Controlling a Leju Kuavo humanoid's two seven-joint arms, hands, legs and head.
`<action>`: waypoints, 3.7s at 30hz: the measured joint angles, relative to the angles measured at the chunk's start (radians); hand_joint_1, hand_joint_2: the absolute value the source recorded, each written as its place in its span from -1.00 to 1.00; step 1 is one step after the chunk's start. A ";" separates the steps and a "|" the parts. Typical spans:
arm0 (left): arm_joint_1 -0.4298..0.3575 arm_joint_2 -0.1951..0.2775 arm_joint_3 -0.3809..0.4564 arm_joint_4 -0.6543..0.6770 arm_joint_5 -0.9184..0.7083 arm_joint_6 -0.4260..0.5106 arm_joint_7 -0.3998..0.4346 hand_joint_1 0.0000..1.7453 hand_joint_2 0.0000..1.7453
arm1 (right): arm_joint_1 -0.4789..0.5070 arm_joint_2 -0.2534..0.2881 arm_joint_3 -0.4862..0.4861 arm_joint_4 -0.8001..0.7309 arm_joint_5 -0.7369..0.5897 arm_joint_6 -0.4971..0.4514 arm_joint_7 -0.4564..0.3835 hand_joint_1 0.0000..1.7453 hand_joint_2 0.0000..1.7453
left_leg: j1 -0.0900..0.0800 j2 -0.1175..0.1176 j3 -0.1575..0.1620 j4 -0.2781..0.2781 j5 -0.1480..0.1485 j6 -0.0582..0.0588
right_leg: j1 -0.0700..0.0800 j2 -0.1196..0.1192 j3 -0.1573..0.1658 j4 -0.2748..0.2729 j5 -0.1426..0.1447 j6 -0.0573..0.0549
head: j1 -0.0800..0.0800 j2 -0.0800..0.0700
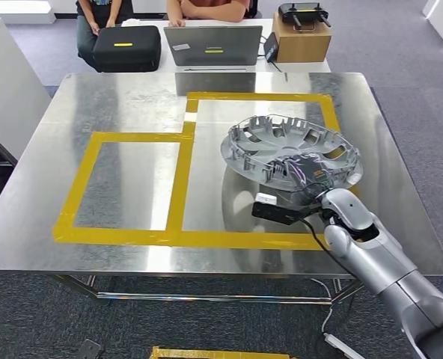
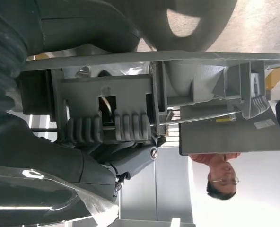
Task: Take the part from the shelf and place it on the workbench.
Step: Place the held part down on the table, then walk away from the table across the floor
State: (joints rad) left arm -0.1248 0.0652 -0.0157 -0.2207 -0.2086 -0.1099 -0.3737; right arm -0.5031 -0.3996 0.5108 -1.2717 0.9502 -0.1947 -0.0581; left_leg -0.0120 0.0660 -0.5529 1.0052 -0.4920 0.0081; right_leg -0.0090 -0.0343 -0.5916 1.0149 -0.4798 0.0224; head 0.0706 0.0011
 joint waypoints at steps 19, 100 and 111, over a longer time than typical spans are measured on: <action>0.002 -0.003 -0.001 0.000 -0.009 0.056 0.003 -1.00 -1.00 | 0.043 0.062 -0.055 -0.045 -0.378 0.083 -0.074 -1.00 1.00 | 0.000 0.000 0.000 0.000 0.000 0.000 | 0.000 0.000 0.000 0.000 0.000 0.000 | 0.000 0.000; 0.080 -0.009 0.171 0.002 0.065 0.113 -0.073 -1.00 -1.00 | 0.794 0.117 -0.353 -0.775 -0.863 0.078 -0.405 -1.00 1.00 | 0.024 -0.005 0.038 -0.074 0.034 0.024 | -0.013 0.032 -0.094 0.212 -0.119 0.038 | 0.004 0.000; 0.080 -0.009 0.177 0.002 0.062 0.112 -0.070 -1.00 -1.00 | 0.804 0.126 -0.358 -0.775 -0.863 0.074 -0.403 -1.00 1.00 | 0.056 -0.022 0.017 0.013 -0.026 -0.055 | -0.036 0.037 0.019 0.017 -0.032 0.018 | 0.005 0.000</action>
State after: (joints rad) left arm -0.0447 0.0559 0.1617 -0.2182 -0.1462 0.0024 -0.4438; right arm 0.3005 -0.2737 0.1529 -2.0469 0.0868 -0.1204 -0.4612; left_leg 0.0439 0.0436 -0.5358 1.0178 -0.5176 -0.0471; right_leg -0.0447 0.0026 -0.5731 1.0323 -0.5115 0.0402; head 0.0752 0.0011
